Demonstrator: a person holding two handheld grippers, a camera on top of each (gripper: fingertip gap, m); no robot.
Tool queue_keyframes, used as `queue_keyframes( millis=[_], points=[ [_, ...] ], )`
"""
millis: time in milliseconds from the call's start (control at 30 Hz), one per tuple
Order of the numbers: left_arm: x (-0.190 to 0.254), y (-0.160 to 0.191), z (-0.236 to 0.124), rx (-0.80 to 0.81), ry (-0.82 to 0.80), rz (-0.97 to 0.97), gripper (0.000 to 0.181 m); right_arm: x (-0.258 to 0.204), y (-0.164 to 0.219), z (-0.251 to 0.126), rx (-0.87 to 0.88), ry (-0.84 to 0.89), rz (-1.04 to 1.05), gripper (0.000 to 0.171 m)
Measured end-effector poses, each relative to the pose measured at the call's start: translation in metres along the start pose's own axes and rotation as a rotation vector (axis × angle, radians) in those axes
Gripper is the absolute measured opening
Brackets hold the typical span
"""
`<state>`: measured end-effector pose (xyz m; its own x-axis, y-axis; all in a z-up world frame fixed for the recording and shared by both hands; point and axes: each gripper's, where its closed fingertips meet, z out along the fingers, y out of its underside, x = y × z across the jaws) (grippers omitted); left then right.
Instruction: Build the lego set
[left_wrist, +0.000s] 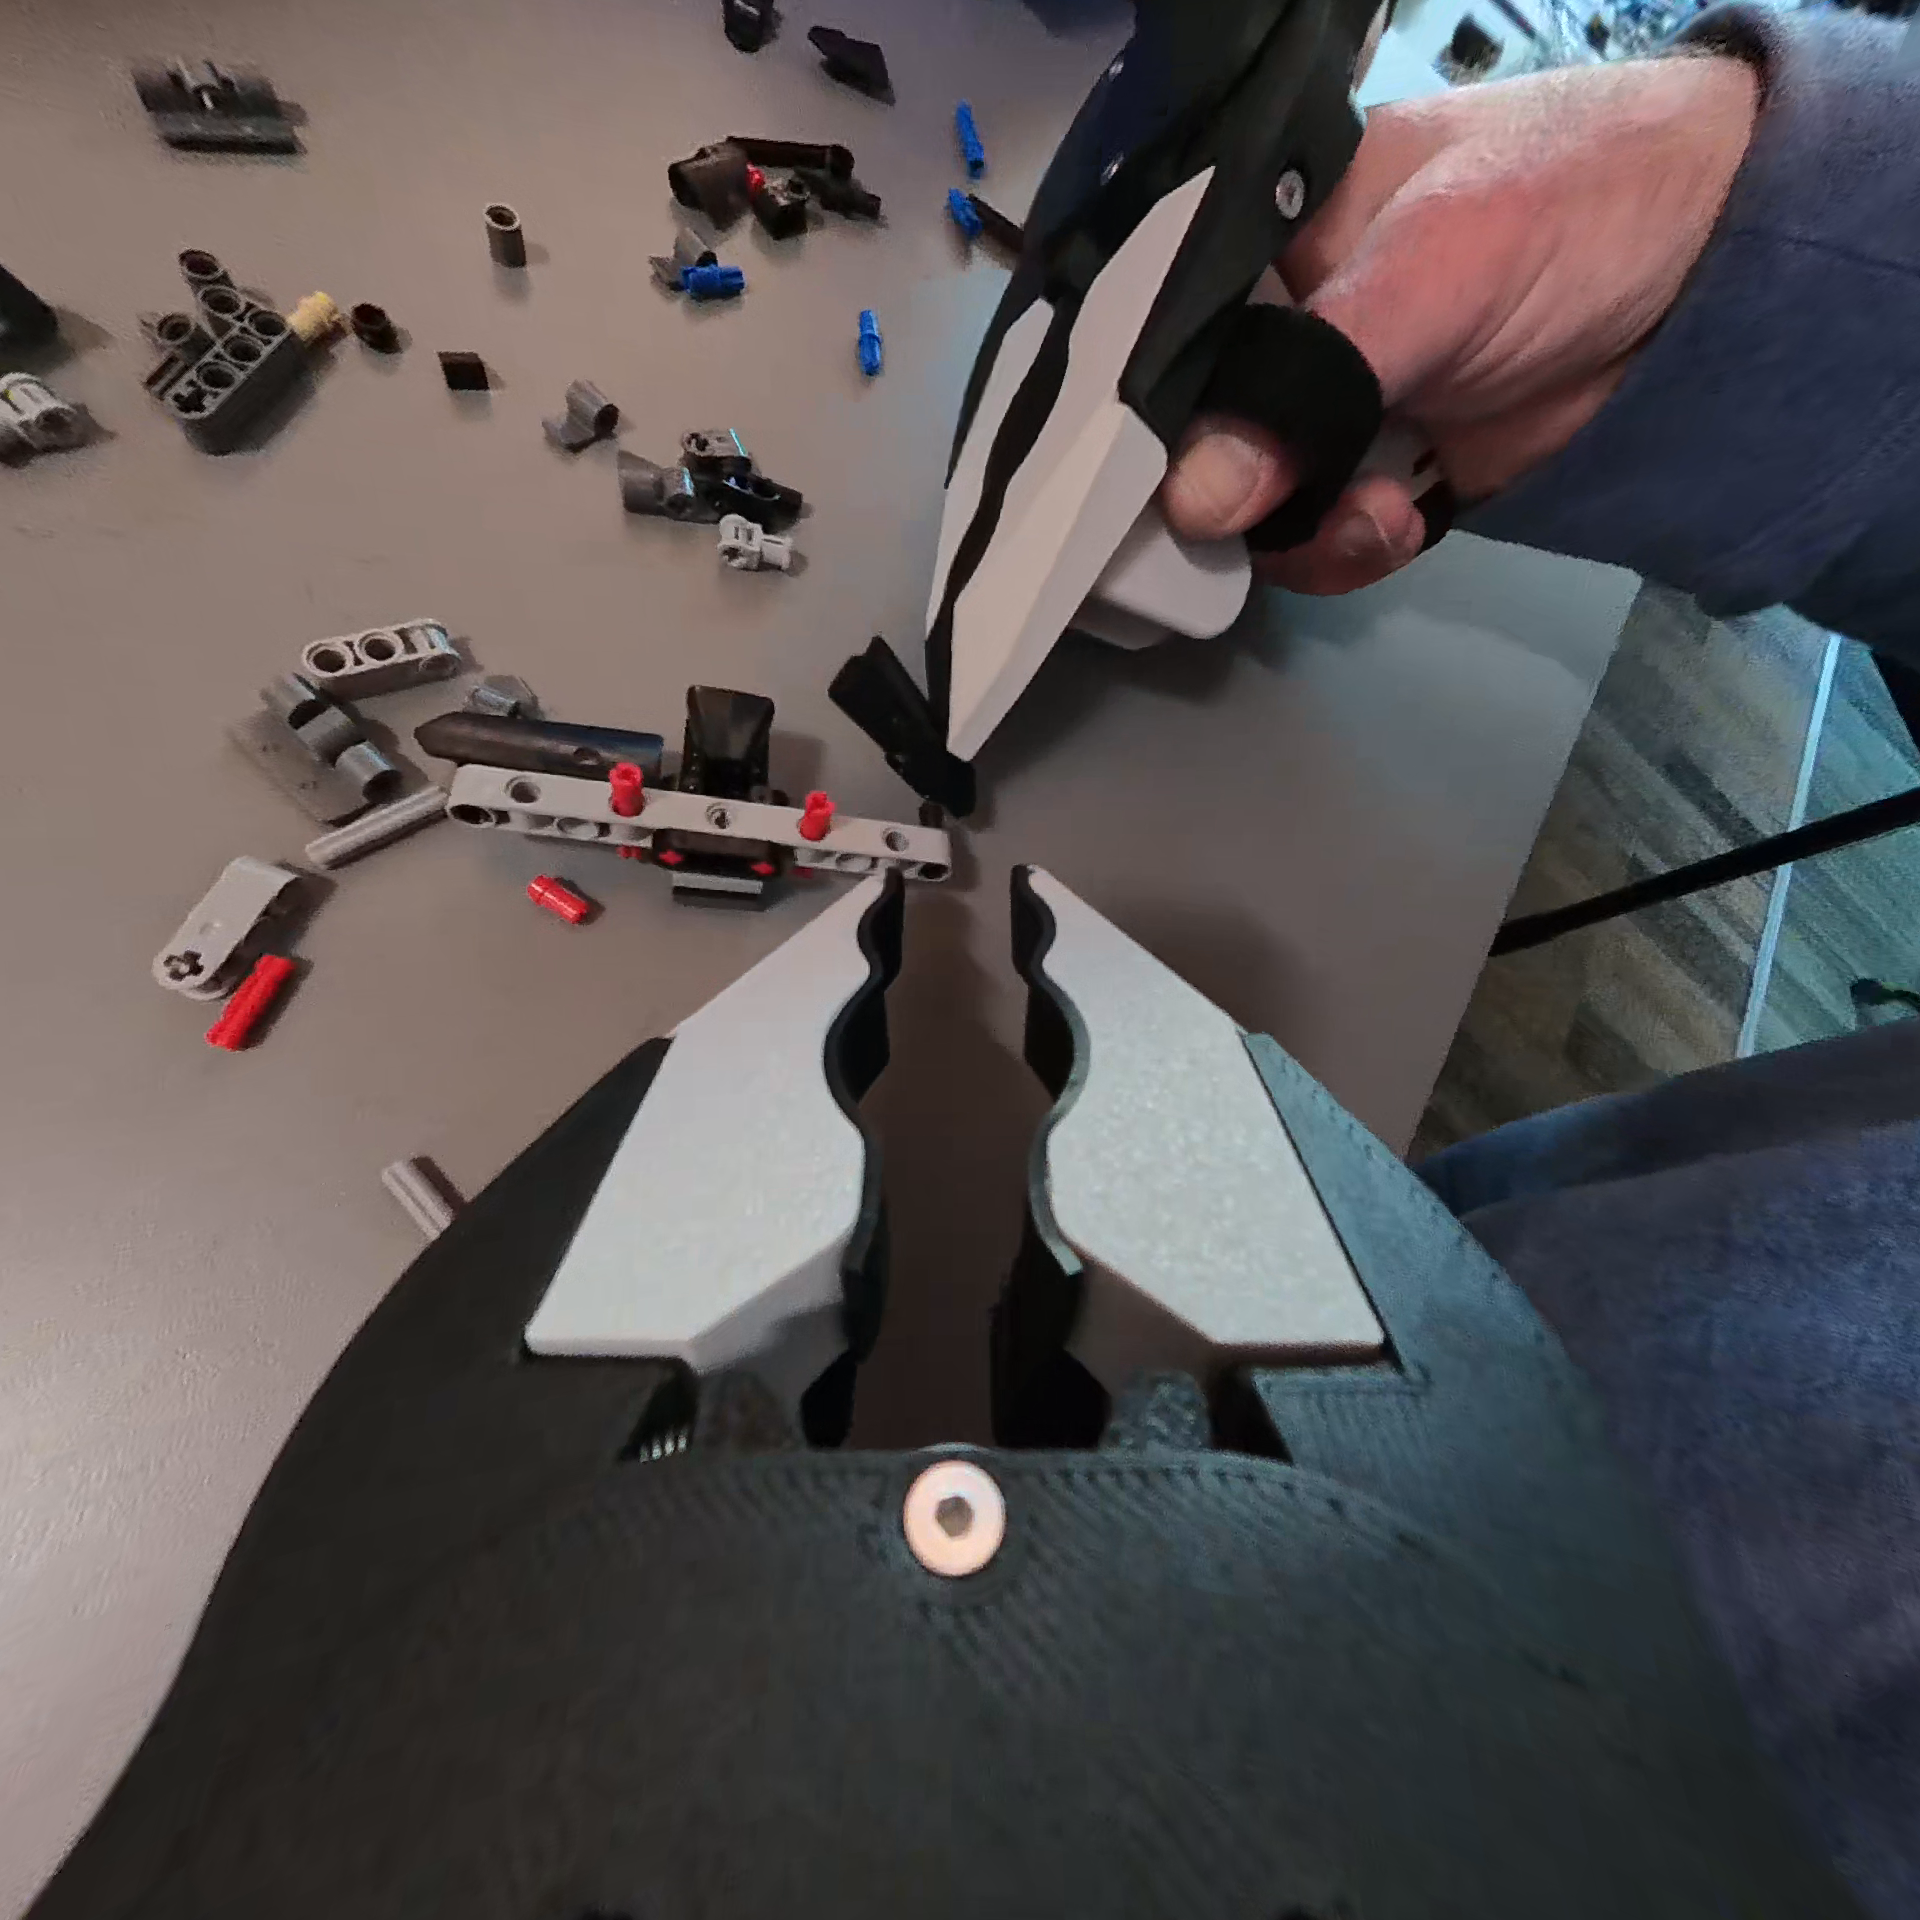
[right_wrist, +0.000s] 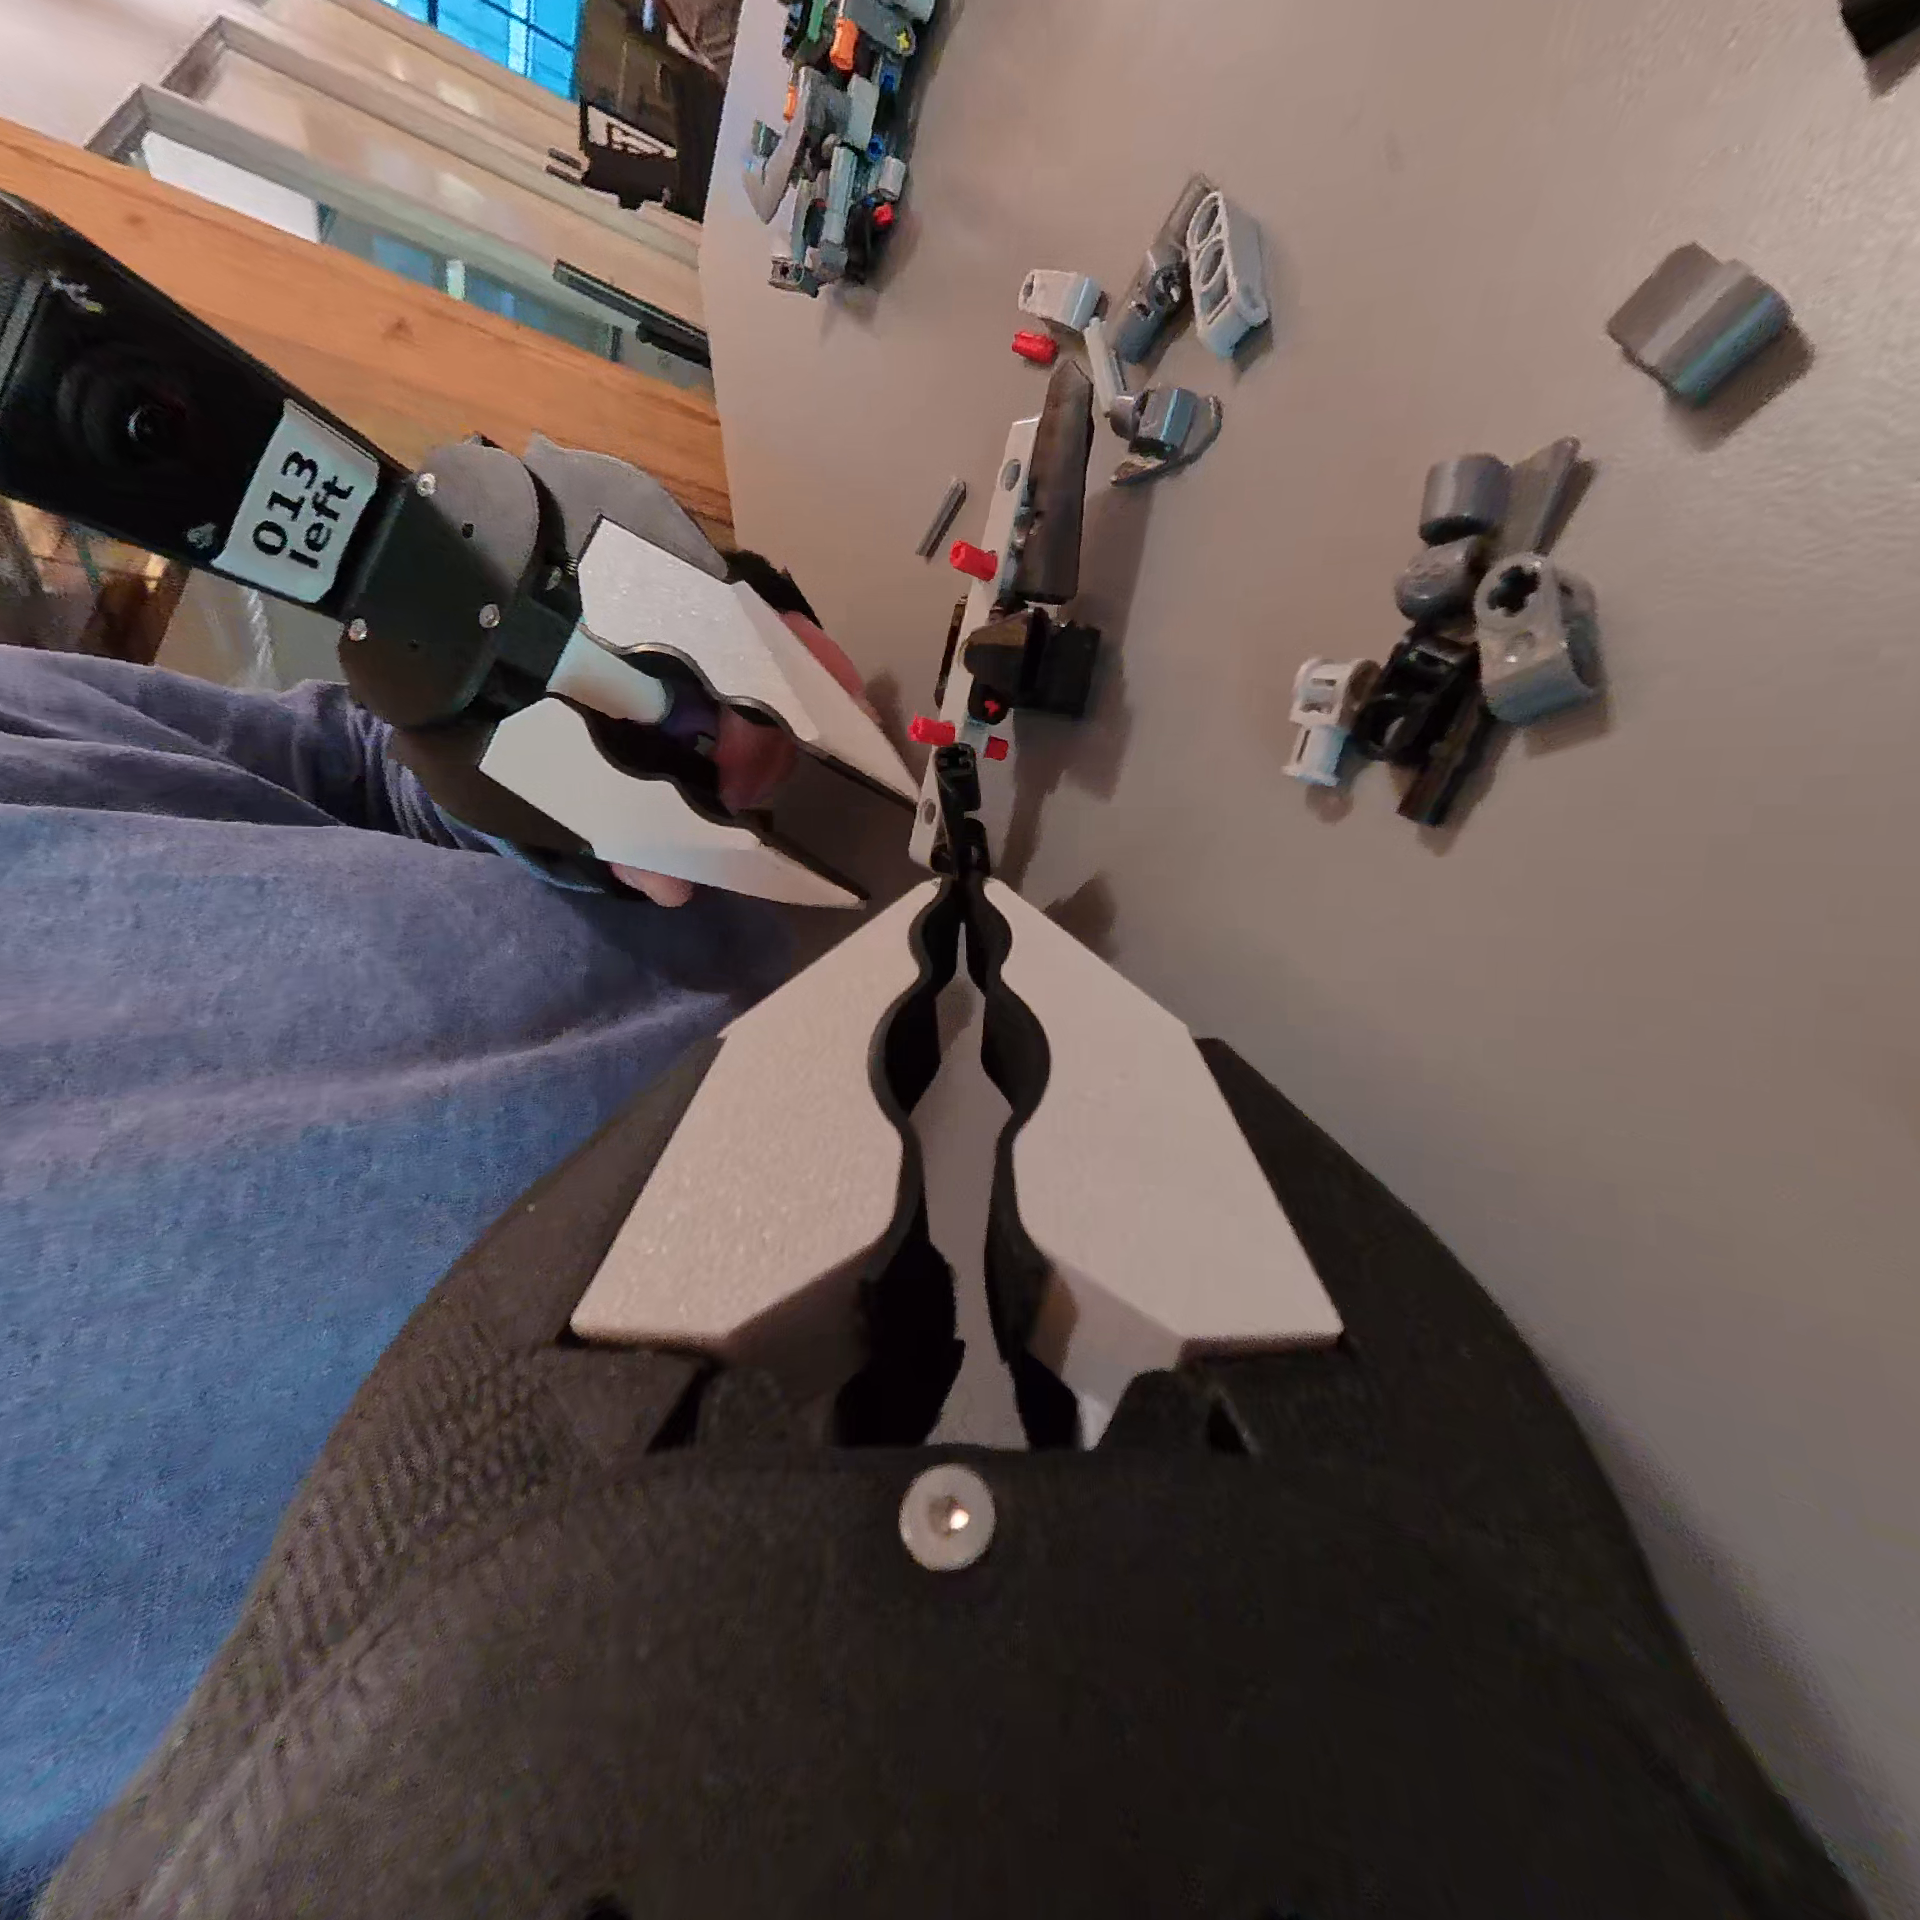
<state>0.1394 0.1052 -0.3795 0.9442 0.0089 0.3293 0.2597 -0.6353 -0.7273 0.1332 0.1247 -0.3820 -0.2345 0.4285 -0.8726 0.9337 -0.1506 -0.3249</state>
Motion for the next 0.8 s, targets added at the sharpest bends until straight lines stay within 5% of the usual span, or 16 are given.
queue_keyframes(
  millis=[600, 800],
  points=[
    [-0.017, 0.001, -0.016, 0.042, -0.031, -0.109, 0.016, -0.019, -0.006, 0.003, 0.052, -0.086, -0.006, 0.000],
    [-0.031, -0.029, -0.026, 0.092, -0.096, 0.101, 0.041, -0.023, -0.005, -0.005, 0.114, -0.103, -0.011, 0.000]
  ],
)
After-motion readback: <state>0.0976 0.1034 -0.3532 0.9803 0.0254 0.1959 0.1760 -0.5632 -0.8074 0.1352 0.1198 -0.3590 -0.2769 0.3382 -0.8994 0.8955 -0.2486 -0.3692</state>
